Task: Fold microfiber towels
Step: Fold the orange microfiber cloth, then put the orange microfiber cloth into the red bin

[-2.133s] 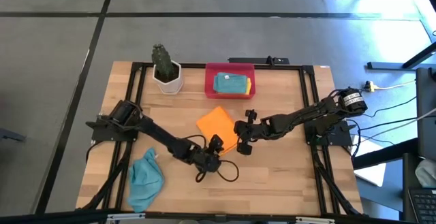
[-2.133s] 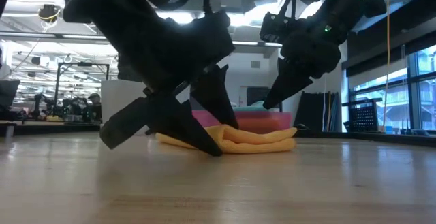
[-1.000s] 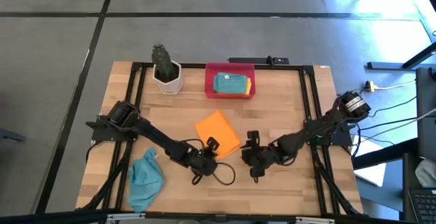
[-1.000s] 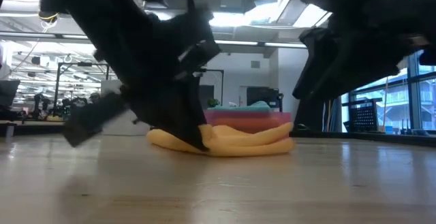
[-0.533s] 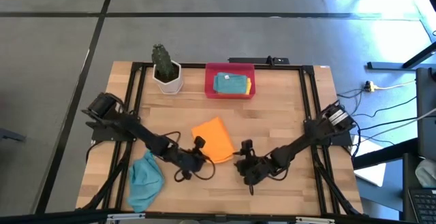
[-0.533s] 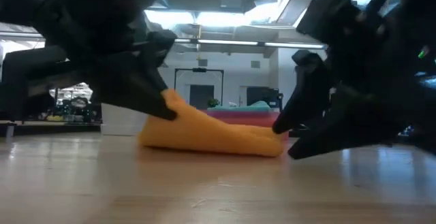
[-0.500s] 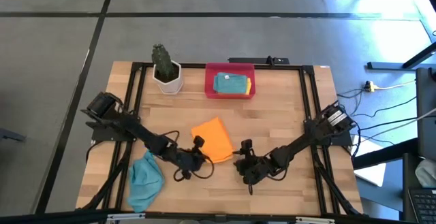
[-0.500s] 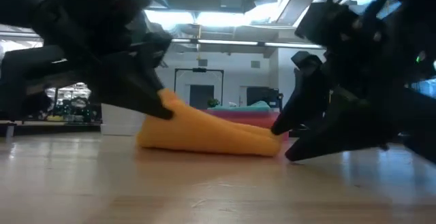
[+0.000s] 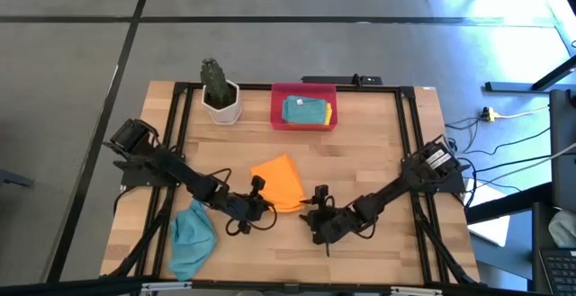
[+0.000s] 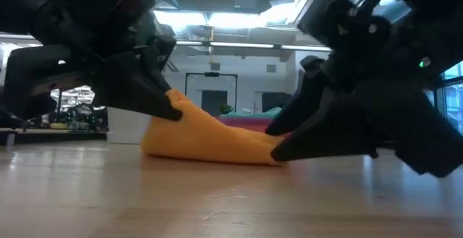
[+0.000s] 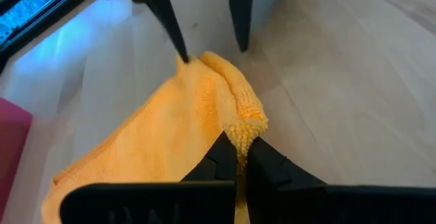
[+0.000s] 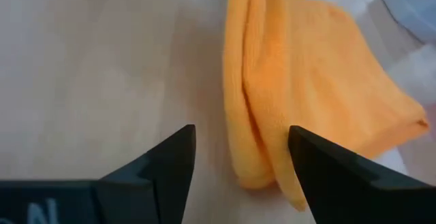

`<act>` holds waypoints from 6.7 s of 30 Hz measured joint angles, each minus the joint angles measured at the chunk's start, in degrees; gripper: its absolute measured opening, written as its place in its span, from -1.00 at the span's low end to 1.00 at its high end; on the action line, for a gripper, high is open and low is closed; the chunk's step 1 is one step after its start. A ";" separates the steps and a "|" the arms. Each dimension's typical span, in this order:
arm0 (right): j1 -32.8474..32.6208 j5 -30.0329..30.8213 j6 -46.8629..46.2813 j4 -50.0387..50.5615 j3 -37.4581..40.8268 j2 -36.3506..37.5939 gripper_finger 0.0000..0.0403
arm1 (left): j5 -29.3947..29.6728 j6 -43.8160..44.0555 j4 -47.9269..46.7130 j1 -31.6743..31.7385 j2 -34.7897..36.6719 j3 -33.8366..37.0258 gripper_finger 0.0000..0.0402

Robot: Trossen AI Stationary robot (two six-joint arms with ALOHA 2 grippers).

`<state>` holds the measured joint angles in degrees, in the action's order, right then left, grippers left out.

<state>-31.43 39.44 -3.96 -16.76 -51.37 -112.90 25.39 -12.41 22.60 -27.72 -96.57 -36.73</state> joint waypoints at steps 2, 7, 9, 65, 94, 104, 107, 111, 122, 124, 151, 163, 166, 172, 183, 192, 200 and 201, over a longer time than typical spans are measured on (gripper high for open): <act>0.74 -0.06 0.01 -0.05 0.05 -0.37 0.17 | 0.02 -0.10 0.04 0.07 0.00 0.00 -1.00; 2.71 -1.16 -0.29 1.73 0.04 -0.49 0.17 | 0.02 -0.13 0.08 0.06 0.00 0.00 -1.00; 2.98 -1.73 -0.20 1.87 0.04 -0.48 0.17 | 0.00 -0.13 0.08 0.06 0.00 0.00 -1.00; -3.77 -18.53 -16.28 25.25 -16.66 -0.15 -0.97 | -9.75 5.05 -0.99 -6.51 2.21 -0.92 -1.00; 1.46 -32.66 -13.99 -13.81 -1.49 1.42 -0.97 | -8.35 19.44 12.60 -9.66 7.38 9.83 -1.00; 3.82 -29.23 -15.69 -2.53 -6.83 1.42 -0.97 | -5.42 18.34 4.33 -8.49 8.59 8.73 -1.00; 6.18 -28.83 -18.21 -2.62 -5.61 1.42 -0.97 | -6.78 20.50 3.31 -5.59 8.59 10.17 -1.00; 8.57 -28.86 -20.36 -2.10 -5.06 1.40 -0.97 | -8.91 20.85 3.36 -1.61 8.59 11.57 -1.00; 10.58 -20.82 -23.96 -0.80 -4.31 1.36 -0.97 | -11.63 19.54 3.34 4.88 8.59 11.87 -1.00; 10.59 -19.13 -24.19 0.38 -4.31 1.36 -0.97 | -11.44 19.53 3.31 5.21 8.59 11.87 -1.00; 10.70 -4.68 -29.13 9.71 -4.40 1.39 -0.65 | 2.97 22.82 -1.17 7.95 9.23 11.82 -0.54; 10.81 1.93 -30.44 19.84 -4.51 9.57 -0.48 | 9.08 20.83 -1.15 7.95 17.41 11.85 -0.45; 10.81 1.96 -29.65 19.48 -4.51 9.78 -0.47 | 8.12 20.83 -1.05 7.90 17.94 11.82 -0.45; 10.81 -4.17 -24.13 11.94 -4.49 6.97 -0.46 | 3.77 21.03 2.05 7.80 14.81 11.80 -0.45; 15.55 -6.10 -25.19 8.83 -4.49 0.92 -0.46 | 7.13 21.30 8.38 14.51 1.29 11.78 -0.45; 17.82 -6.71 -25.97 9.47 -4.53 -0.96 -0.46 | 6.60 19.22 9.64 16.09 -0.29 11.76 -0.45; 17.93 -7.45 -27.19 10.62 -4.62 -0.98 -0.46 | 3.98 12.48 9.26 10.89 9.17 11.81 -0.45; 17.99 -7.43 -27.29 10.89 -4.62 -0.98 -0.46 | 2.24 11.97 9.72 9.79 10.04 11.79 -0.45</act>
<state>-13.44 32.01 -31.25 -5.86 -55.99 -113.89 27.62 -0.44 32.31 -17.93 -86.53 -24.95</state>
